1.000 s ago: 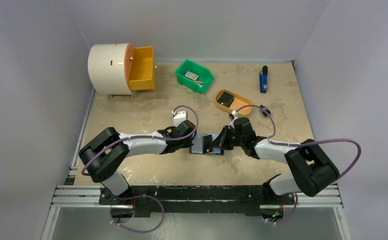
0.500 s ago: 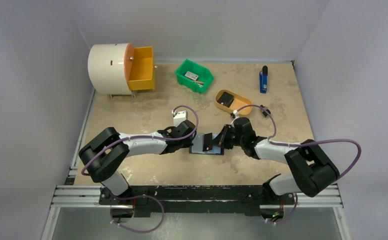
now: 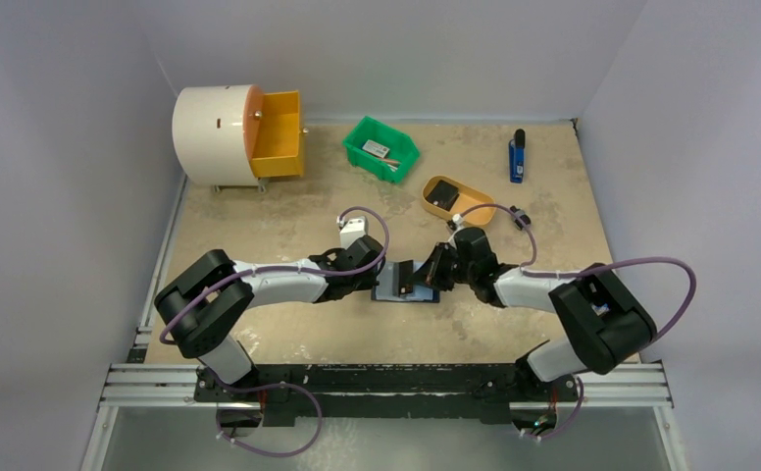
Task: Put the credit cards into the card holder
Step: Insert the credit card into the card holder.
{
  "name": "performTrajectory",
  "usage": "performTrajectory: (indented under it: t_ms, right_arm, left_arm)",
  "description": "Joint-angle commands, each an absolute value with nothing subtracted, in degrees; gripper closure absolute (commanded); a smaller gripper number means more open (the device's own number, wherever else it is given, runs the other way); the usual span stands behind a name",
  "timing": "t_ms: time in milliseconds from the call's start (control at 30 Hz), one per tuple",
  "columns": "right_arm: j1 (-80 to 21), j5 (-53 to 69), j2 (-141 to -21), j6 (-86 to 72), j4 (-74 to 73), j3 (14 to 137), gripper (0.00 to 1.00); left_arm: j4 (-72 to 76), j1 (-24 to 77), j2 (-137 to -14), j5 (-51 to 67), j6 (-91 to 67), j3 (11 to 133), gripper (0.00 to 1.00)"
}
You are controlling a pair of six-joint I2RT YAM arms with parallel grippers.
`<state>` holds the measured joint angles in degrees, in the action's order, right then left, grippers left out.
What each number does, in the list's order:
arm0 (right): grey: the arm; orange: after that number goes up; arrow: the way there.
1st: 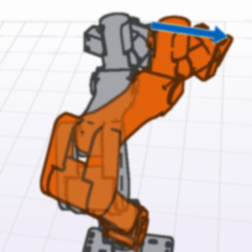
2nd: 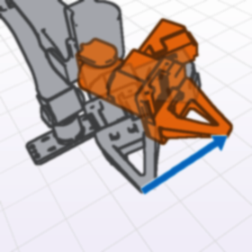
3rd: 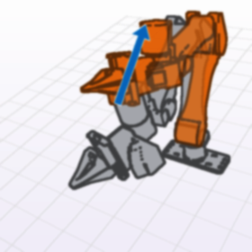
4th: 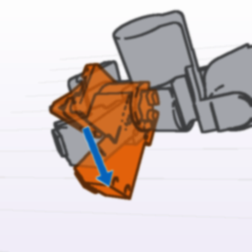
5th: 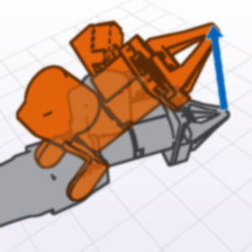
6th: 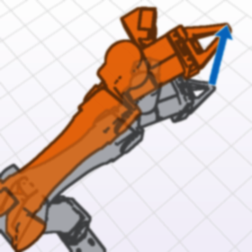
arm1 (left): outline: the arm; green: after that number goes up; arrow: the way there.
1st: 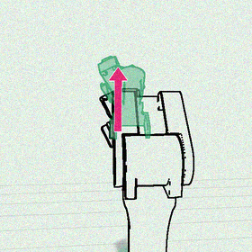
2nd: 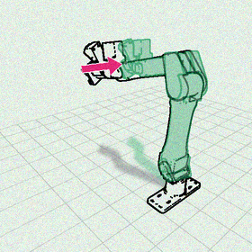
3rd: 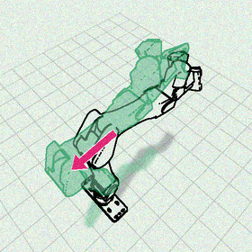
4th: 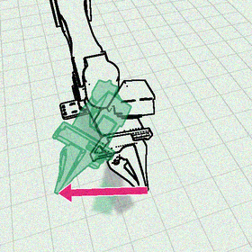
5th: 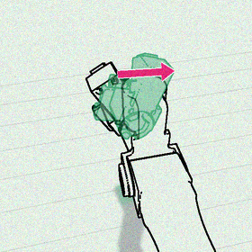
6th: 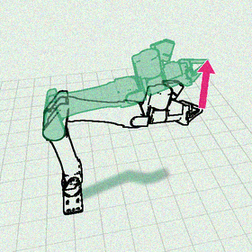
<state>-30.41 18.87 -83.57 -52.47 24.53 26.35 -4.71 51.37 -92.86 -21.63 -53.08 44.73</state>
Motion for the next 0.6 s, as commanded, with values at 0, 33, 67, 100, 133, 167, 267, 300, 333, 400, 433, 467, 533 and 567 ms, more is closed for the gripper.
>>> performTrajectory:
  t_ms: [0,33,67,100,133,167,267,300,333,400,433,467,533,567]
  right_arm:
    - [-31.7,20.4,-85.4,-51.3,23.2,28.8,1.00]
    - [-31.9,20.5,-85.7,-51.2,22.9,29.1,1.00]
    - [-32.1,20.8,-86.0,-51.2,22.7,29.4,1.00]
    - [-32.3,21.2,-86.2,-51.2,22.4,29.9,1.00]
    - [-32.3,21.6,-86.4,-51.0,22.0,30.2,1.00]
    - [-32.3,21.7,-86.5,-50.9,21.4,30.5,1.00]
    - [-32.4,21.4,-85.6,-50.6,19.8,30.8,0.86]
    - [-32.4,21.1,-85.0,-50.6,19.3,30.9,0.79]
    - [-32.4,20.6,-84.6,-50.6,18.5,31.0,0.72]
    - [-32.4,19.9,-83.7,-50.4,17.1,31.3,0.62]
    - [-32.4,19.5,-83.5,-50.2,16.3,31.6,0.58]
    - [-32.4,19.4,-83.5,-50.0,15.7,31.9,0.55]
    - [-32.3,19.3,-83.8,-49.4,14.9,32.7,0.52]
    - [-32.4,19.4,-84.0,-49.3,14.5,33.0,0.52]
  left_arm:
    - [-3.7,51.1,-94.1,-19.9,-54.4,43.6,1.00]
    - [-3.6,51.1,-94.0,-19.9,-54.4,43.5,1.00]
    - [-3.6,51.1,-93.9,-19.9,-54.5,43.4,1.00]
    - [-3.6,51.0,-93.9,-19.9,-54.6,43.4,1.00]
    - [-3.4,51.1,-93.8,-19.9,-54.6,43.3,1.00]
    - [-3.3,51.1,-93.8,-19.8,-54.7,43.1,1.00]
    - [-3.2,51.1,-93.6,-19.8,-54.8,42.9,1.00]
    - [-3.1,51.1,-93.5,-19.8,-54.9,42.7,1.00]
    - [-3.1,51.1,-93.4,-19.8,-54.8,42.7,1.00]
    - [-2.9,51.1,-93.3,-19.8,-54.9,42.5,1.00]
    - [-2.9,51.1,-93.2,-19.7,-55.0,42.5,1.00]
    - [-2.9,51.1,-93.2,-19.7,-54.9,42.5,1.00]
    - [-2.7,51.0,-93.2,-19.6,-55.0,42.5,1.00]
    - [-2.6,51.1,-93.2,-19.6,-54.9,42.4,1.00]
